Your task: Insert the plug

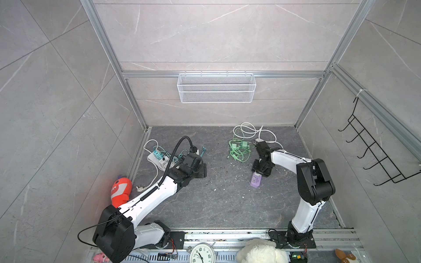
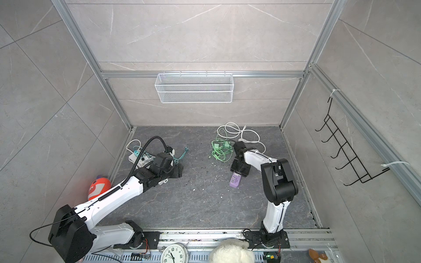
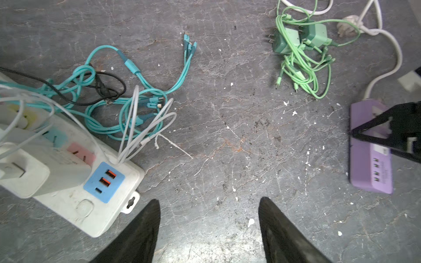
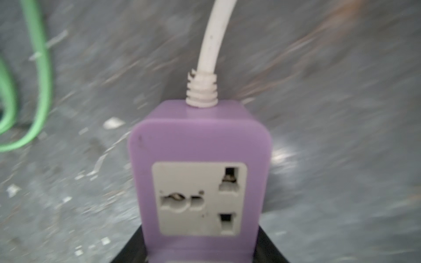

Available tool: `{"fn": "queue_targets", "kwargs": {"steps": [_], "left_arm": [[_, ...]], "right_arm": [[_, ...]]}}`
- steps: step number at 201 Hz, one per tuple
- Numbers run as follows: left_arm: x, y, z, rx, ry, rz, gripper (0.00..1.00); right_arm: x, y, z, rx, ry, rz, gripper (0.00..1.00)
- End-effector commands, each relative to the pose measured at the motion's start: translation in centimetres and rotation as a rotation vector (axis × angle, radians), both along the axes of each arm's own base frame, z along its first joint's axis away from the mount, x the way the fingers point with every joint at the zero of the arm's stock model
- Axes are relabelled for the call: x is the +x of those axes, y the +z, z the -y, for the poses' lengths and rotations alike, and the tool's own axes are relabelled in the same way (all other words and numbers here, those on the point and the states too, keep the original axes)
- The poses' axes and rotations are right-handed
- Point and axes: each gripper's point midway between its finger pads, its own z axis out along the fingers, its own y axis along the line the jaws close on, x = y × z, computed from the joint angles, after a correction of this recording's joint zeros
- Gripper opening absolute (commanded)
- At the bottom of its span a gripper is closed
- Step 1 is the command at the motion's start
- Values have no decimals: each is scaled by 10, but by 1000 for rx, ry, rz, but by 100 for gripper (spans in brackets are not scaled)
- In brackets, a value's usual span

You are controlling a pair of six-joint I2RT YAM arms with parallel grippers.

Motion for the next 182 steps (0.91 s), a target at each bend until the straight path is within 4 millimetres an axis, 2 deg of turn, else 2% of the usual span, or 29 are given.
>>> {"fn": "queue_targets", "kwargs": {"steps": [1, 34, 53, 64, 106, 130, 182], "left_arm": [[3, 1, 18, -75, -70, 20, 71], [-6, -13, 30, -90, -161, -20, 71], [-10, -18, 35, -92, -202, -34, 71], [-13, -22, 38, -93, -228, -42, 72], [-21, -39, 52, -87, -316, -64, 76], [-29, -44, 78, -47, -427, -39, 78], [-37, -62, 128, 38, -590, -51, 79]], "right_arm": [[-13, -21, -50, 103, -94, -43, 54], [-7, -14, -100, 134, -53, -23, 57], [-2, -7, -116, 160, -67, -2, 61], [2, 0, -119, 163, -63, 16, 64], [7, 21, -114, 152, -42, 64, 67], [4, 32, -106, 125, -1, 97, 67], [-9, 73, -83, 48, 127, 167, 67]]}}
